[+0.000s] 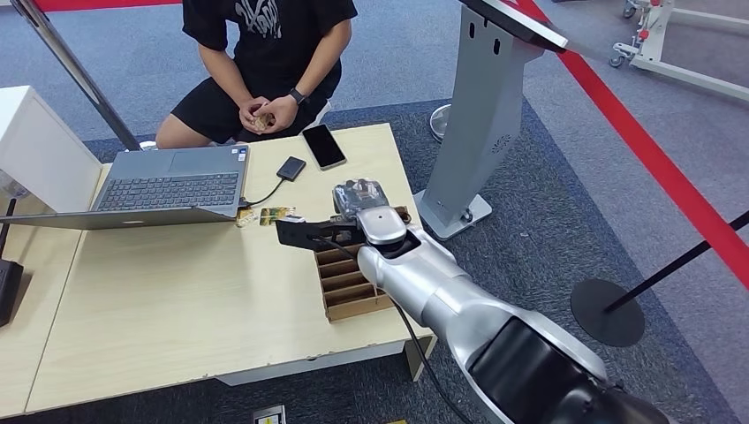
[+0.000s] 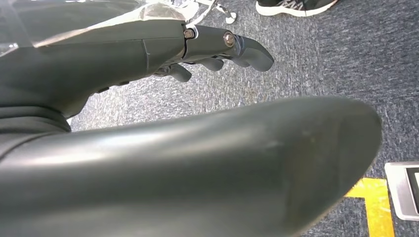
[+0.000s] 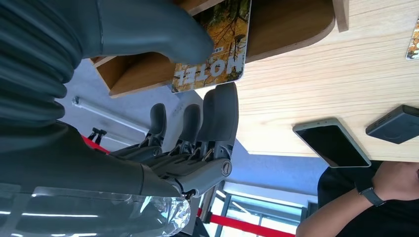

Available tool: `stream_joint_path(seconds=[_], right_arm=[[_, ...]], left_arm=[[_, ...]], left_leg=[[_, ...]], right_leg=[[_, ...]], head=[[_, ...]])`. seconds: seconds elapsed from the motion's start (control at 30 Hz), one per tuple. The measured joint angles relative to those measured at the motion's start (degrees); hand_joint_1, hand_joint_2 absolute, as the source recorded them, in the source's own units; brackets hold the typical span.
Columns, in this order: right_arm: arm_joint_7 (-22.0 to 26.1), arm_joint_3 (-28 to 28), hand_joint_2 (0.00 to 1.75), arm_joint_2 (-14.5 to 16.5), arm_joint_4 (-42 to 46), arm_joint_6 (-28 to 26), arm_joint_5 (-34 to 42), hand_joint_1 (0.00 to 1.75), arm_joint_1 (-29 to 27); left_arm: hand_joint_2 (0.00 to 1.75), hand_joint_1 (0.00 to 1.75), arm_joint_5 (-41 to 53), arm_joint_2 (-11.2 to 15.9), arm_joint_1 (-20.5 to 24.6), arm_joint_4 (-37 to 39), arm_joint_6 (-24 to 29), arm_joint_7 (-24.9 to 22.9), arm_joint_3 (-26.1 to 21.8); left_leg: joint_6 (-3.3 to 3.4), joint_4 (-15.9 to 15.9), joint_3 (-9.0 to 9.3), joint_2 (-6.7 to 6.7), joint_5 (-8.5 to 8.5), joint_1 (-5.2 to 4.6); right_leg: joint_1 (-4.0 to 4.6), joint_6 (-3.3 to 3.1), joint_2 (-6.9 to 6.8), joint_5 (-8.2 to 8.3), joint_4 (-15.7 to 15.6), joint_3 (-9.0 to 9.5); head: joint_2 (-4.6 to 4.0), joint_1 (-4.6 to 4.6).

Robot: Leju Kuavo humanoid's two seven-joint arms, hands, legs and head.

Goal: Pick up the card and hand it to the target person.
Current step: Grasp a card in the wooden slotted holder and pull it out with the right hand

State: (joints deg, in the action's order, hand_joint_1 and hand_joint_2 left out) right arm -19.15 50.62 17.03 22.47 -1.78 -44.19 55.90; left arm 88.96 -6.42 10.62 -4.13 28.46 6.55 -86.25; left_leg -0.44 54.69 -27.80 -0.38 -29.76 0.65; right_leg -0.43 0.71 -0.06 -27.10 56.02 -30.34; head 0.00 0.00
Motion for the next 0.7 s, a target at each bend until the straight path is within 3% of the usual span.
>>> stream_joint_path(seconds=[0.23, 0.7], right_arm=[[0.0, 0.0, 1.75, -0.1, 0.0, -0.3, -0.2, 1.21, 0.0], [1.0, 0.0, 1.75, -0.5, -0.1, -0.9, -0.2, 1.34, 0.0]], left_arm=[[0.0, 0.0, 0.0, 0.0, 0.0, 0.0, -1.6, 0.1, 0.0], [0.0, 0.0, 0.0, -0.2, -0.1, -0.1, -1.5, 0.2, 0.0]], left_leg=[[0.0, 0.0, 0.0, 0.0, 0.0, 0.0], [0.0, 0.0, 0.01, 0.0, 0.0, 0.0]], right_leg=[[0.0, 0.0, 0.0, 0.0, 0.0, 0.0], [0.0, 0.0, 0.0, 0.0, 0.0, 0.01]], head=[[0.0, 0.01], [0.0, 0.01]])
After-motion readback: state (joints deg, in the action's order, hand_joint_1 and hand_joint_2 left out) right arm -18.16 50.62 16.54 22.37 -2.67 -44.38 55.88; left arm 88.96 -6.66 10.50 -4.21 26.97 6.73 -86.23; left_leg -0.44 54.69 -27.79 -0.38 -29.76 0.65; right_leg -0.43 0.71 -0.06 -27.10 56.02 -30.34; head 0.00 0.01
